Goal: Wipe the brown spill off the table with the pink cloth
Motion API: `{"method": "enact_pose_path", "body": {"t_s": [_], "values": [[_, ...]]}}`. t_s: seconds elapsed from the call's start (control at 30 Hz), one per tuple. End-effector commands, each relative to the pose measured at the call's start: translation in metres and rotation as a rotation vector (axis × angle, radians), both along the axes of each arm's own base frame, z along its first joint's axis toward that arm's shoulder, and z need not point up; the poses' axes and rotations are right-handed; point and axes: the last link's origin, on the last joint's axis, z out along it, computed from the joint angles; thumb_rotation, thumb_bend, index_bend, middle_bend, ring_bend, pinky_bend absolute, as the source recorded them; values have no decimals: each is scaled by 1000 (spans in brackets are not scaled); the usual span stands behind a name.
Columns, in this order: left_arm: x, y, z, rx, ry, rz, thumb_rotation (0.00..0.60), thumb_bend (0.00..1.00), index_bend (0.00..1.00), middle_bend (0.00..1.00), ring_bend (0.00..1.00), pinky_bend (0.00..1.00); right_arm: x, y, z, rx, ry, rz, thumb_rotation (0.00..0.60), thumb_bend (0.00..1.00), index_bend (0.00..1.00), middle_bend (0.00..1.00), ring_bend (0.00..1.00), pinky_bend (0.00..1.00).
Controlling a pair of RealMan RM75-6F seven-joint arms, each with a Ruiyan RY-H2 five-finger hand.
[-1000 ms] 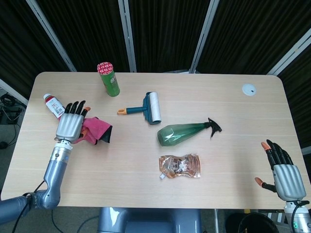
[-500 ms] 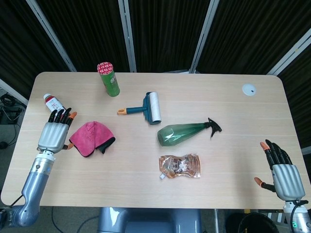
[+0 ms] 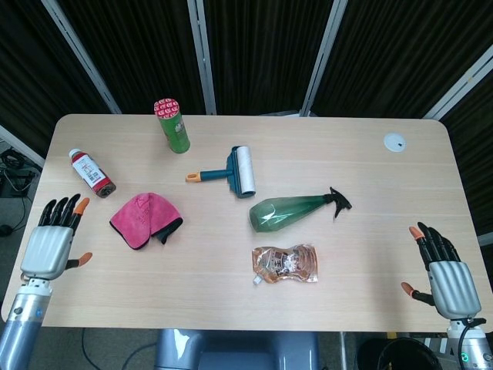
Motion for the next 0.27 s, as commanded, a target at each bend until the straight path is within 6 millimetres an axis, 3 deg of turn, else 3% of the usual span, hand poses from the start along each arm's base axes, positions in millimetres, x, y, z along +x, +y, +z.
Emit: {"method": "enact_pose_path", "body": {"t_s": [0.03, 0.27], "values": [[-13, -39, 6, 5, 17, -49, 600, 0, 0, 0, 0, 0, 1, 1, -2, 6, 12, 11, 600, 69, 0, 0, 0, 122], [-22, -62, 13, 6, 1, -58, 600, 0, 0, 0, 0, 0, 1, 1, -2, 7, 11, 19, 600, 69, 0, 0, 0, 120]]}}
